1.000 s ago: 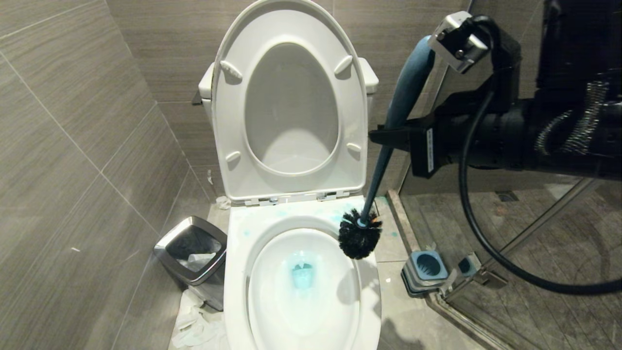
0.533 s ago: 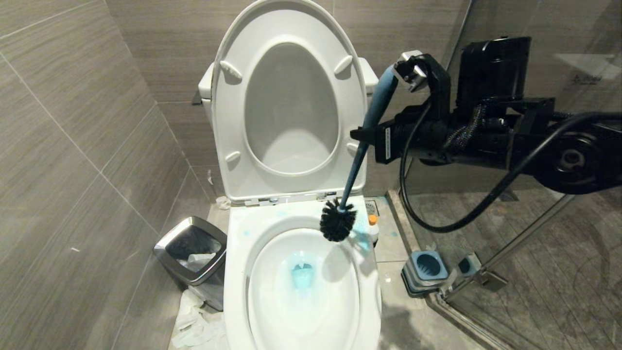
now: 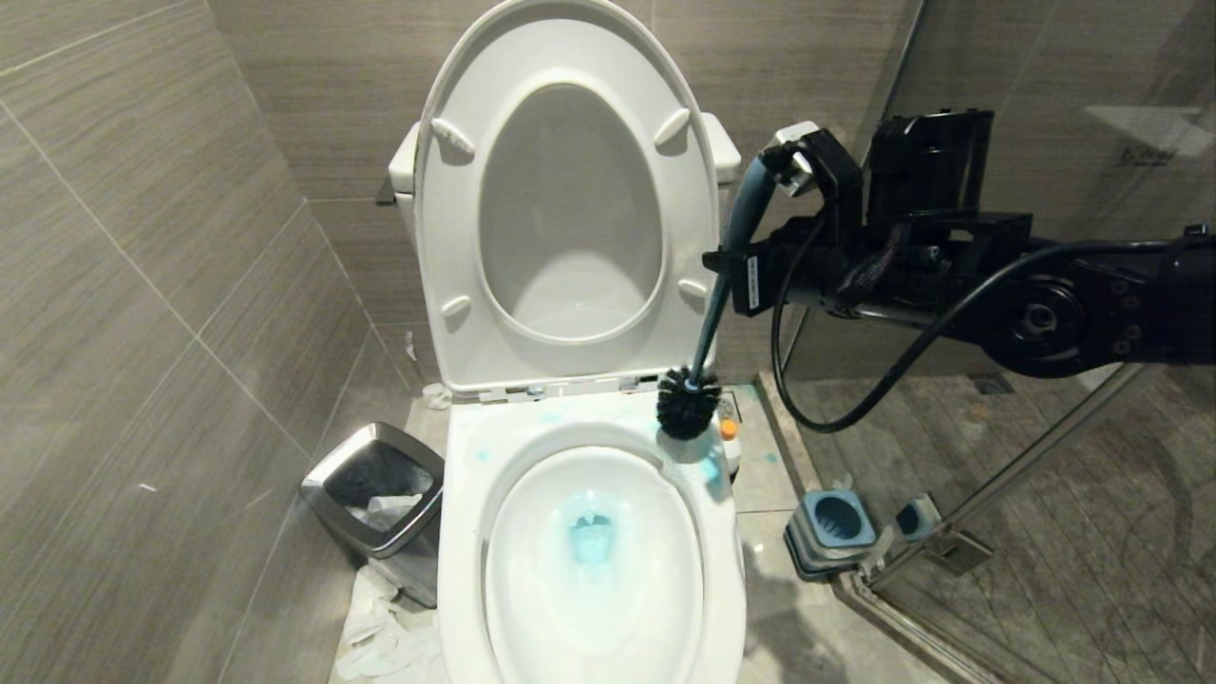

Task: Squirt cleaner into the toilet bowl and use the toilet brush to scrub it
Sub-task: Scrub the toilet bowl

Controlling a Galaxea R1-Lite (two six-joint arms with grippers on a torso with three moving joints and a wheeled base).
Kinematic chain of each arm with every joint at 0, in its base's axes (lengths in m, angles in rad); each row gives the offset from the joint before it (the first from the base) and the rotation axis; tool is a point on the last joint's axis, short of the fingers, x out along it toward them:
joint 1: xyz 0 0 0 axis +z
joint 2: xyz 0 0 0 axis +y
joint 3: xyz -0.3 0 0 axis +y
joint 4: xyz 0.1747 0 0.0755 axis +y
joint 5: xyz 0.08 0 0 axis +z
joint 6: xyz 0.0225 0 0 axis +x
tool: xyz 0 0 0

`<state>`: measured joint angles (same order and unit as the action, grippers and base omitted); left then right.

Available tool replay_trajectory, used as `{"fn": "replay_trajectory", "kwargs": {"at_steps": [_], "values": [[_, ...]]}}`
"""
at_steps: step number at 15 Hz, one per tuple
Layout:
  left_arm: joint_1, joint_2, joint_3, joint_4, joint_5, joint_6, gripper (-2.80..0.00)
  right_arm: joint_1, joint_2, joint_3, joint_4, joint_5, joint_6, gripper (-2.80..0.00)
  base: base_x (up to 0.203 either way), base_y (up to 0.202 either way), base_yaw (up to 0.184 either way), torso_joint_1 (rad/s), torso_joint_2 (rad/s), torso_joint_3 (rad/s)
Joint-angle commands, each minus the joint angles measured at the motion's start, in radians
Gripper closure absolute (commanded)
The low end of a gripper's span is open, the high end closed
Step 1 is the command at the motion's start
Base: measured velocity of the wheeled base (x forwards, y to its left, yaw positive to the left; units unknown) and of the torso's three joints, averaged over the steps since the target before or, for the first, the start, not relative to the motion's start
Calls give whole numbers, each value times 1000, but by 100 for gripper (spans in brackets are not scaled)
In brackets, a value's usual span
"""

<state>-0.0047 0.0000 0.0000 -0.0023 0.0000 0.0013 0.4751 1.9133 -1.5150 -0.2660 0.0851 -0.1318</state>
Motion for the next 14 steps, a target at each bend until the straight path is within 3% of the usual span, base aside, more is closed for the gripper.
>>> {"fn": "replay_trajectory", "kwargs": {"at_steps": [1,8,14], "values": [[0,0,0,-1,0,-1,0,-43,11,-12,-2,1,-14,0,0,0,0,0,0,0],[0,0,0,-1,0,-1,0,-89,93,-38,-55,5,-27,0,0,0,0,0,0,0],[0,0,0,-1,0,-1,0,-42,160,-52,-96,12,-31,0,0,0,0,0,0,0]]}}
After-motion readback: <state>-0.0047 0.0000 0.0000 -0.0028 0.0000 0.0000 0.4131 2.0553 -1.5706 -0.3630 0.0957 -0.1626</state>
